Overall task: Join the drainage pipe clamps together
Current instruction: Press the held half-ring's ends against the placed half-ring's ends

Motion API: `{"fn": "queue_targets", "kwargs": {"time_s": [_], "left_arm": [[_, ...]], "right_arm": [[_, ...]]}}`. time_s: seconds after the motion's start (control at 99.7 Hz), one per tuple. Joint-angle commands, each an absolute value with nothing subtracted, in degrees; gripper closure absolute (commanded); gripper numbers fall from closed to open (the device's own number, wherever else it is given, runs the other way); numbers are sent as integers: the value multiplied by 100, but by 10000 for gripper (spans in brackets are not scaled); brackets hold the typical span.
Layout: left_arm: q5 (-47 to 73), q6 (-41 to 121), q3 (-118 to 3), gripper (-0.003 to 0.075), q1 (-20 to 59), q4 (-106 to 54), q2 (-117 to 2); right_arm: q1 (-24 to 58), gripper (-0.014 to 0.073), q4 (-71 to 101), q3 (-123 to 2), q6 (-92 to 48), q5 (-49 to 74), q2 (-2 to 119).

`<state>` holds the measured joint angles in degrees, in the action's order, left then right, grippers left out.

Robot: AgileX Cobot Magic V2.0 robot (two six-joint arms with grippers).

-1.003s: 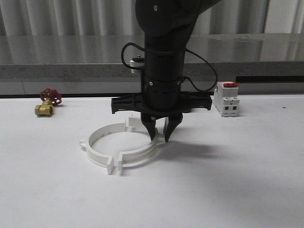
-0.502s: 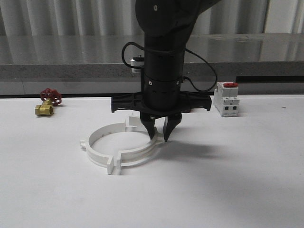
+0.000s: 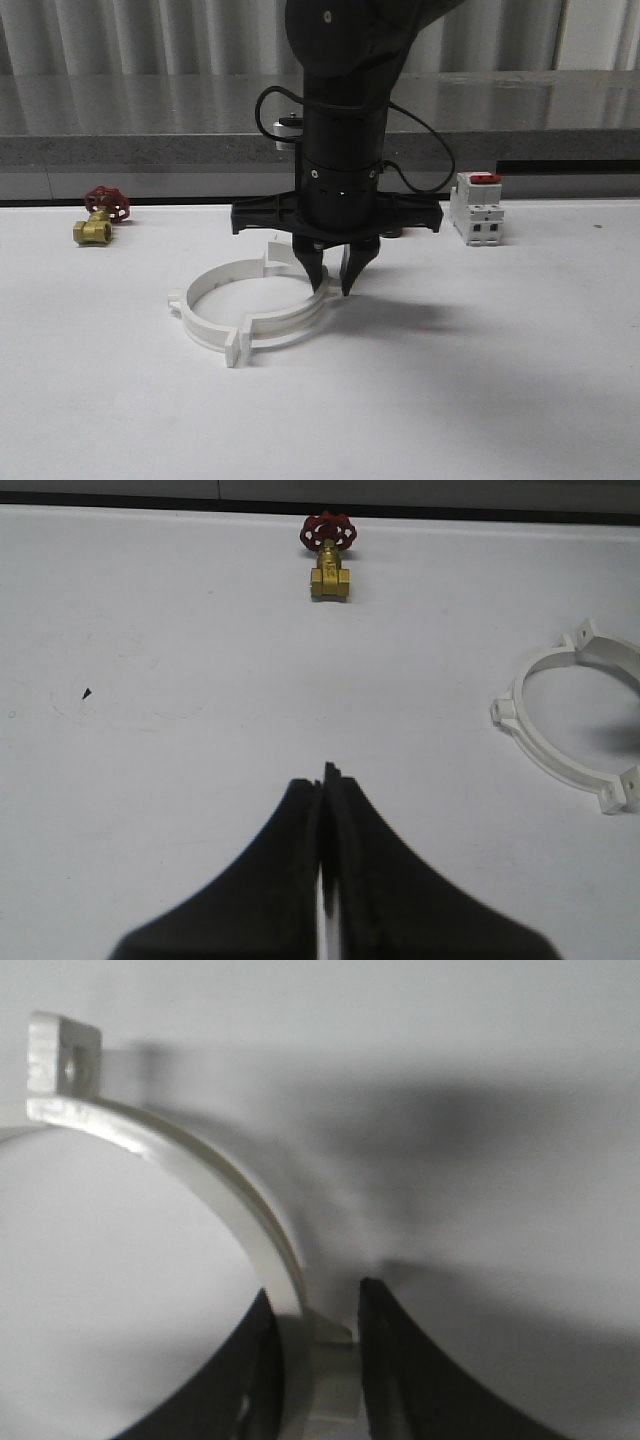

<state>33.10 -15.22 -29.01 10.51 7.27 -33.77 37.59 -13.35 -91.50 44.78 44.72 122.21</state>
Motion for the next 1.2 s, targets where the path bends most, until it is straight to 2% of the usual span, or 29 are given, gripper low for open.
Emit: {"fn": "queue_targets", "kwargs": {"time_s": [0.0,0.823,0.943,1.194], "left_arm": [[2929,-1541,-3050,741,1019,763,-3382],[2929,-1541,-3050,741,1019,763,-3382],[2929,-1541,-3050,741,1019,763,-3382],[2929,-1541,-3050,741,1019,763,-3382]], "right_arm": [[3760,551,-1425,-9325,4508,4333,11880],[3760,540,-1213,-9325,4507,4261,11992],[3760,453,-1202,-9325,4507,4261,11992],[3760,183,-1190,-9325,4507,4196,11992]]}}
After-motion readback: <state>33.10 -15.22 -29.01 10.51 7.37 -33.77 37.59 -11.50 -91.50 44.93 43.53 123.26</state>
